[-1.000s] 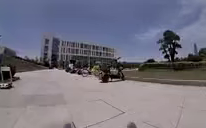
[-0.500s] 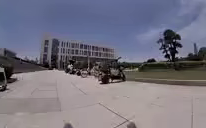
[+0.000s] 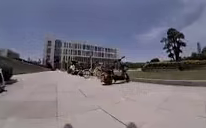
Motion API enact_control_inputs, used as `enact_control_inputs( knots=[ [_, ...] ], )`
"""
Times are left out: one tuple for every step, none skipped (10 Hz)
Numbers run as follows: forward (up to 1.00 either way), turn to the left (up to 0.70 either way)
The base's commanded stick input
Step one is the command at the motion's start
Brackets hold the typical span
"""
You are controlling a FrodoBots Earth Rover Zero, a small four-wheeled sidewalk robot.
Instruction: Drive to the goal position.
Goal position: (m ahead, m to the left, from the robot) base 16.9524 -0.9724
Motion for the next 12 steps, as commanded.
enact_control_inputs(
  knots=[
    [0.45, 0.27],
    [0.45, 0.27],
    [0.45, 0.27],
    [0.45, 0.27],
    [0.45, 0.27],
    [0.45, 0.27],
    [0.45, 0.27],
    [0.45, 0.27],
    [0.45, 0.27],
    [0.45, 0.27],
    [0.45, 0.25],
    [0.45, 0.13]
  ],
)
